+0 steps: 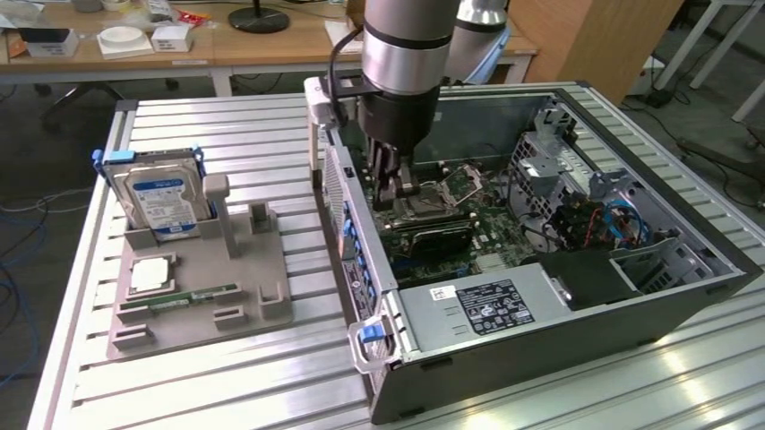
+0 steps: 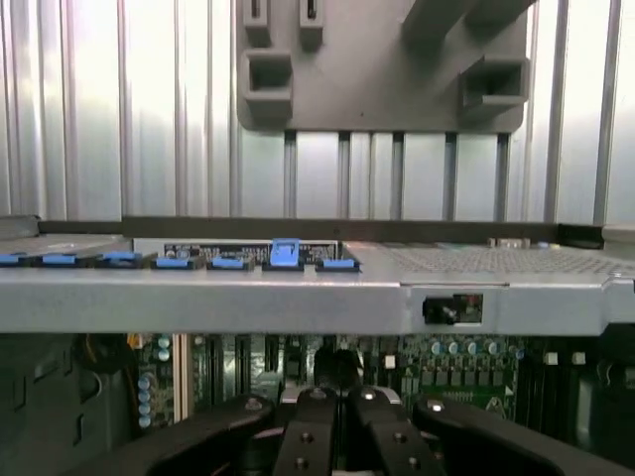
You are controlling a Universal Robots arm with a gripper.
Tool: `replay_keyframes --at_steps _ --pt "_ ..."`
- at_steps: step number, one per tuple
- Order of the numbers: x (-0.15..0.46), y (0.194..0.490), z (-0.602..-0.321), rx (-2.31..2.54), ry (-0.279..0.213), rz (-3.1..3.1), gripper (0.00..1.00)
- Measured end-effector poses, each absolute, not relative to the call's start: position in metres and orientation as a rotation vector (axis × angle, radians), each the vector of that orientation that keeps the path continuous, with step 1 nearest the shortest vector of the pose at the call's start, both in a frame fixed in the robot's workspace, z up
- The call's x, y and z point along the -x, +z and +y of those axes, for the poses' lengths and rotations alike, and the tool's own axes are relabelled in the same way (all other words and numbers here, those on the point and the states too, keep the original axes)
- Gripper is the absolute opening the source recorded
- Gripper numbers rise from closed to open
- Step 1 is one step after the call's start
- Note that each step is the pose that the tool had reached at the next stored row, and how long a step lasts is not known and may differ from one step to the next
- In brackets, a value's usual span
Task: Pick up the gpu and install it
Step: 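Press down on the gpu until it lock into place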
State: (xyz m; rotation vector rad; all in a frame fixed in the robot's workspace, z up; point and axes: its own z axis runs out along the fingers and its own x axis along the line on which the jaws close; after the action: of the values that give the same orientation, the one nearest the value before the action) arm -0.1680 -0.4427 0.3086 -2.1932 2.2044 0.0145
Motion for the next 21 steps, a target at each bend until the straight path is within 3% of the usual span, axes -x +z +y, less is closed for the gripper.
replay_keyframes --at_steps 21 --pt "0.178 0.299 -0.439 2.192 0.021 2.199 0.10"
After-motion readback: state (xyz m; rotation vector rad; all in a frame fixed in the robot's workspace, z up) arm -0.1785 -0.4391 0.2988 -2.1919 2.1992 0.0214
